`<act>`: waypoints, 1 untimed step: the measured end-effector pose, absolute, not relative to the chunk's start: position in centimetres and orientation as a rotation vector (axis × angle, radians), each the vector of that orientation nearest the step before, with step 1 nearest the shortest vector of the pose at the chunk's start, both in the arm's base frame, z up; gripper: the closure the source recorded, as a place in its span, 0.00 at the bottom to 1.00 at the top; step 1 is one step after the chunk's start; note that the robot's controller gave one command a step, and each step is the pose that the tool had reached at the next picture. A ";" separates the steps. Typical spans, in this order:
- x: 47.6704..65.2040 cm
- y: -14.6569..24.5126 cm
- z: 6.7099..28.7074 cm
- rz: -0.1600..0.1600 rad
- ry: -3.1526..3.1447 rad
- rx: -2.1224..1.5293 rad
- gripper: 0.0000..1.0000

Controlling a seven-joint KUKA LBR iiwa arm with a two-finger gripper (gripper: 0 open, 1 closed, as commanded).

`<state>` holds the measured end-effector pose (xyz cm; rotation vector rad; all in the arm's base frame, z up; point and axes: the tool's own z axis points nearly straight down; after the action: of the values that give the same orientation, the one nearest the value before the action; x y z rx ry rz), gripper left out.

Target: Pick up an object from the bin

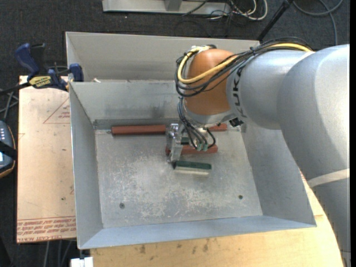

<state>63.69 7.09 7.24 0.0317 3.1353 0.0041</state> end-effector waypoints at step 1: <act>63.7 7.1 7.5 0.004 3.136 0.032 1.00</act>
Offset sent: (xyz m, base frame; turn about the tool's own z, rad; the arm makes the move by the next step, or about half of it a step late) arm 0.0000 0.0001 0.0070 0.0000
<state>63.68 7.08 7.45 0.0325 3.1360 0.0039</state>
